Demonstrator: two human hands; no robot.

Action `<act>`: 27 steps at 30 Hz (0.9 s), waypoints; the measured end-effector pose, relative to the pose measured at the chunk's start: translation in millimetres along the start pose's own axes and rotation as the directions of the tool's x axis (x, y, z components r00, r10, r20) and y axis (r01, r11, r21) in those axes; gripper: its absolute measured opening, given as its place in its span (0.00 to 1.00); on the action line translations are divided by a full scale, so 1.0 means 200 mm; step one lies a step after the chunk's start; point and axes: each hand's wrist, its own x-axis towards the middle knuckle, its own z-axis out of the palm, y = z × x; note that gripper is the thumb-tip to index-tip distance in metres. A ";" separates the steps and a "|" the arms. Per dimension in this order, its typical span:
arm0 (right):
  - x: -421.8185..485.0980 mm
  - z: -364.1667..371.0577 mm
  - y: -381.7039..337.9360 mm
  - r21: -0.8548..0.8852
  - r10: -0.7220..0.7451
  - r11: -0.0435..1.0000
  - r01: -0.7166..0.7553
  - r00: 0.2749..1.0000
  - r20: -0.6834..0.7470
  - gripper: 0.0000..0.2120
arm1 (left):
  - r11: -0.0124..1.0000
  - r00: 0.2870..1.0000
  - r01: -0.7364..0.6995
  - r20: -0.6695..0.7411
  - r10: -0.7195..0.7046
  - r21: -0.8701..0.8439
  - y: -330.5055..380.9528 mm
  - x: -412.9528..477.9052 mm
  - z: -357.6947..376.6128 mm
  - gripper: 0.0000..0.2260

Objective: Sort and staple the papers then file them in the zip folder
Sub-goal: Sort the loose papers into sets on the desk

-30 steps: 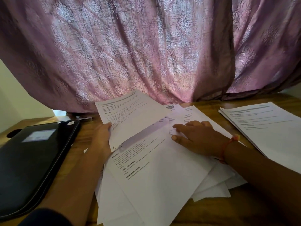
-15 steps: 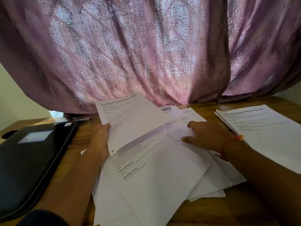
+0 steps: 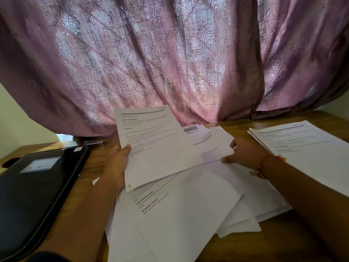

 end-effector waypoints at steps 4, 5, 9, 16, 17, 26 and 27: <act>0.02 -0.05 0.04 0.012 0.020 1.000 -0.019 0.991 -0.131 0.14 | 1.000 1.000 -0.025 0.001 0.025 0.007 0.01 0.00 0.01 0.11; 0.02 -0.06 0.05 0.052 0.028 0.998 -0.019 0.982 -0.188 0.10 | 1.000 1.000 -0.027 0.004 0.027 0.007 0.01 0.00 0.01 0.12; 0.02 -0.12 0.03 0.158 0.024 0.986 0.062 0.872 -0.490 0.10 | 0.999 1.000 -0.011 0.023 0.012 -0.044 0.01 -0.02 0.01 0.11; 0.01 -0.19 0.00 0.282 0.007 0.889 0.361 0.604 -0.797 0.12 | 0.994 0.996 -0.059 0.056 0.064 -0.092 0.05 -0.08 0.04 0.11; 0.00 -0.19 0.00 0.286 0.007 0.874 0.392 0.580 -0.815 0.12 | 0.991 0.995 -0.063 0.068 0.071 -0.116 0.06 -0.08 0.05 0.12; 0.00 -0.21 -0.07 0.459 0.071 0.692 0.557 0.580 -0.811 0.12 | 0.944 0.982 -0.077 0.141 0.128 -0.321 0.11 -0.14 0.10 0.12; 0.01 -0.20 -0.07 0.511 0.081 0.658 0.553 0.623 -0.778 0.11 | 0.943 0.981 -0.071 0.150 0.125 -0.326 0.11 -0.14 0.11 0.12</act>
